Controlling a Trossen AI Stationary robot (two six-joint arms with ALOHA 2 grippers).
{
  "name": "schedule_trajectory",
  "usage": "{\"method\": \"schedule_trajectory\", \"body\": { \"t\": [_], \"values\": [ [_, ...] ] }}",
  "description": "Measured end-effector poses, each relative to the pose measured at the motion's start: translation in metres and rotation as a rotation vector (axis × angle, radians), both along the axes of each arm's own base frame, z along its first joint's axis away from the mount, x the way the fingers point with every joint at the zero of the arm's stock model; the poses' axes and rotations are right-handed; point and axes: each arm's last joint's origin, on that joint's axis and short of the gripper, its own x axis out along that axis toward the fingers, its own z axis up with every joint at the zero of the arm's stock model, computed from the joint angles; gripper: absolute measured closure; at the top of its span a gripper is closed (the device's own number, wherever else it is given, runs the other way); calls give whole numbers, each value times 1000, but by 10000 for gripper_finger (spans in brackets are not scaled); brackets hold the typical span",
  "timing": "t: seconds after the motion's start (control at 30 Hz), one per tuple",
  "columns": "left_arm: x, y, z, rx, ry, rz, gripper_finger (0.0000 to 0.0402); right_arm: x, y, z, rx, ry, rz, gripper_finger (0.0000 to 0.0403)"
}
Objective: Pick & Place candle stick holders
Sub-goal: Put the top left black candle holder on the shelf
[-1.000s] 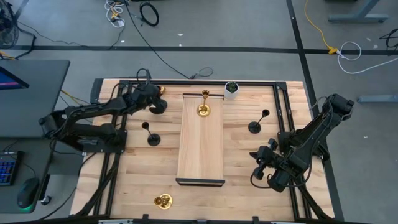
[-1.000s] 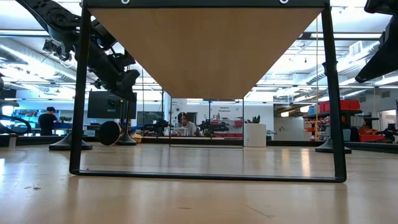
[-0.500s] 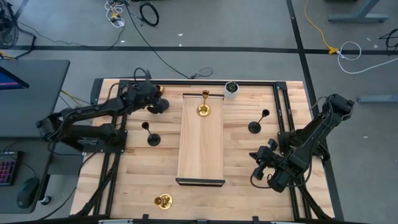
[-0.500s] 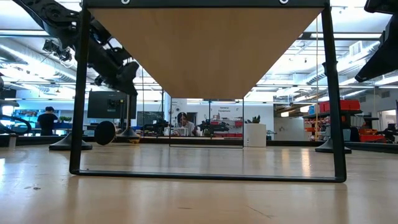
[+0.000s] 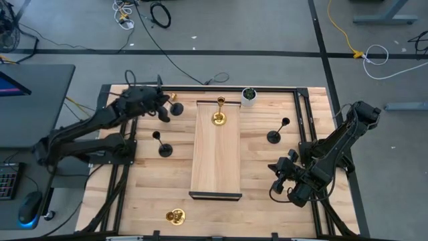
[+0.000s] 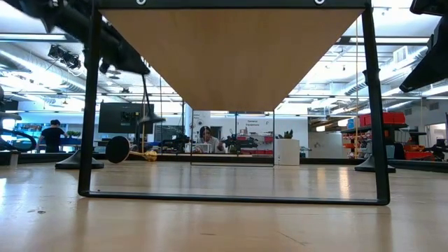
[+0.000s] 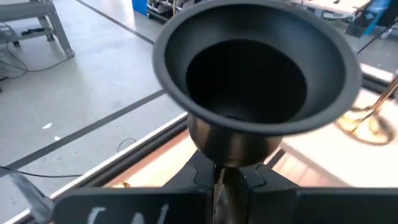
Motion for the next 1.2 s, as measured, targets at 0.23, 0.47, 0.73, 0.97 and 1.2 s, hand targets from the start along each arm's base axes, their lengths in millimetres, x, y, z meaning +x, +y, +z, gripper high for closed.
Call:
{"method": "schedule_trajectory", "body": {
  "t": [0.23,0.47,0.73,0.97,1.2],
  "values": [
    [-4,-15,66,-36,-74,-142,389,0,0,0,-14,-16,-3,403],
    [19,-47,99,-44,-122,-437,389,1,-1,1,-30,-37,-8,403],
    [65,-96,94,-58,-143,-741,389,1,-1,1,-26,-34,-9,403],
    [86,-122,84,-100,-127,-780,389,1,-1,1,-26,-34,-9,403],
    [103,-146,80,-128,-151,-878,389,1,-1,1,-26,-35,-8,403]
  ]
}}
